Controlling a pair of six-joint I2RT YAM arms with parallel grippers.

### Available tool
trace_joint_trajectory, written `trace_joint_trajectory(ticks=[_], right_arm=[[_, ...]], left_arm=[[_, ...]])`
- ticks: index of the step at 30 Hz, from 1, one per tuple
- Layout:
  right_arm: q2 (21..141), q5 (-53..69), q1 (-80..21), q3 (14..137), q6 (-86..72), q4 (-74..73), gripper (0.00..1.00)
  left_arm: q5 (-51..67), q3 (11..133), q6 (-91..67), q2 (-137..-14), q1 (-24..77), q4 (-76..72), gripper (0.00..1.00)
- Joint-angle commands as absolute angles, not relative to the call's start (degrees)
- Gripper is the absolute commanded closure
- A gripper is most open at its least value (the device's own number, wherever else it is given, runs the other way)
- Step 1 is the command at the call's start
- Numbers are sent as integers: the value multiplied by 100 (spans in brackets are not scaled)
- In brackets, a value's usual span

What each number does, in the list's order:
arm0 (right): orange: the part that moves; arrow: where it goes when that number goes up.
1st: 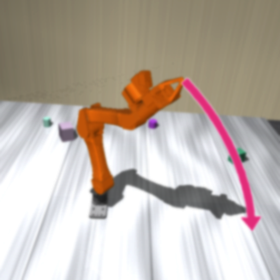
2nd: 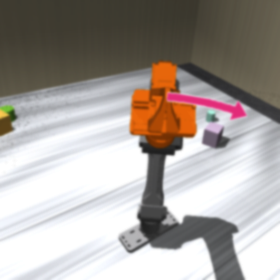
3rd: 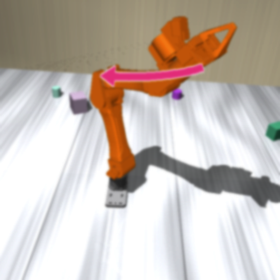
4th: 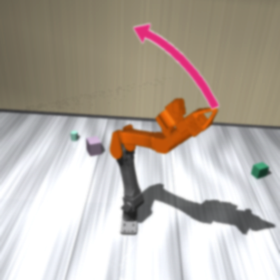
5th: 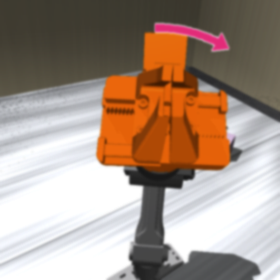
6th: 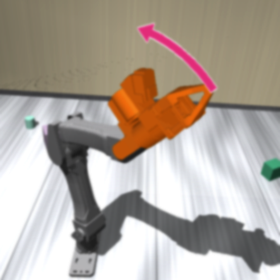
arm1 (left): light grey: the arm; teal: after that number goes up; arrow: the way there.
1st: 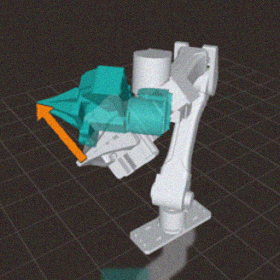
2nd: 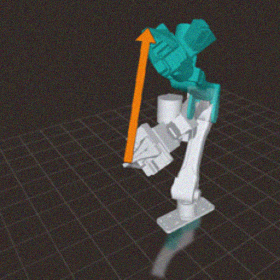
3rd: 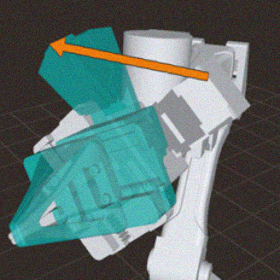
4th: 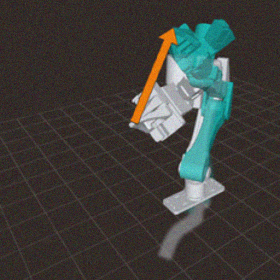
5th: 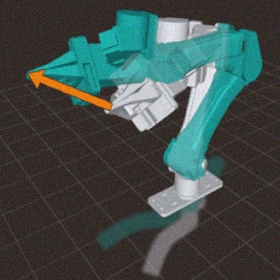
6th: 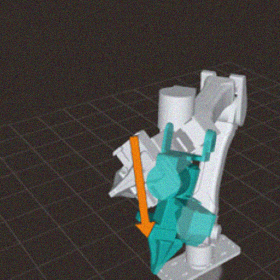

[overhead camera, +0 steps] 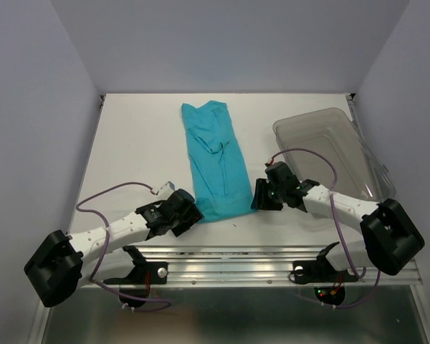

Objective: Roll the t-shirts
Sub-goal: Roll the T-shirt to the center of the board.

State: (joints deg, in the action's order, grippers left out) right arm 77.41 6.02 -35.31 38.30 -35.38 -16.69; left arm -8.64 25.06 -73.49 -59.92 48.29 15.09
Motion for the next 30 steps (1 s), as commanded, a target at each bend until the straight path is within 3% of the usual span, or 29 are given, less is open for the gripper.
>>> trace_joint_trajectory(ticks=[1, 4, 6, 7, 8, 9, 13, 30], right_arm=[[7594, 195, -3507, 3946, -3410, -1827, 46], [7480, 62, -3507, 4236, -3322, -1942, 50], [7514, 114, -3507, 4394, -3296, -1942, 55], [7593, 193, -3507, 4534, -3296, -1890, 60], [7663, 246, -3507, 4596, -3296, -1846, 62], [7725, 298, -3507, 4649, -3261, -1802, 65], [8111, 404, -3507, 4895, -3191, -1662, 85], [9212, -316, -3507, 4553, -3067, -1257, 92]], left_arm=[[-1265, 2996, -7295, -5837, 4852, 2196, 28], [-1564, 3426, -7103, -5774, 4852, 2312, 48], [-1556, 3533, -6935, -5836, 4852, 2128, 66], [-1512, 3594, -6856, -6001, 4852, 2023, 87], [-1399, 3717, -6786, -6133, 4852, 1813, 97], [-1337, 3787, -6672, -6265, 4852, 1732, 100], [-1353, 4270, -6478, -7134, 4852, 1608, 100], [-1257, 3920, -6109, -8392, 4430, 940, 100]])
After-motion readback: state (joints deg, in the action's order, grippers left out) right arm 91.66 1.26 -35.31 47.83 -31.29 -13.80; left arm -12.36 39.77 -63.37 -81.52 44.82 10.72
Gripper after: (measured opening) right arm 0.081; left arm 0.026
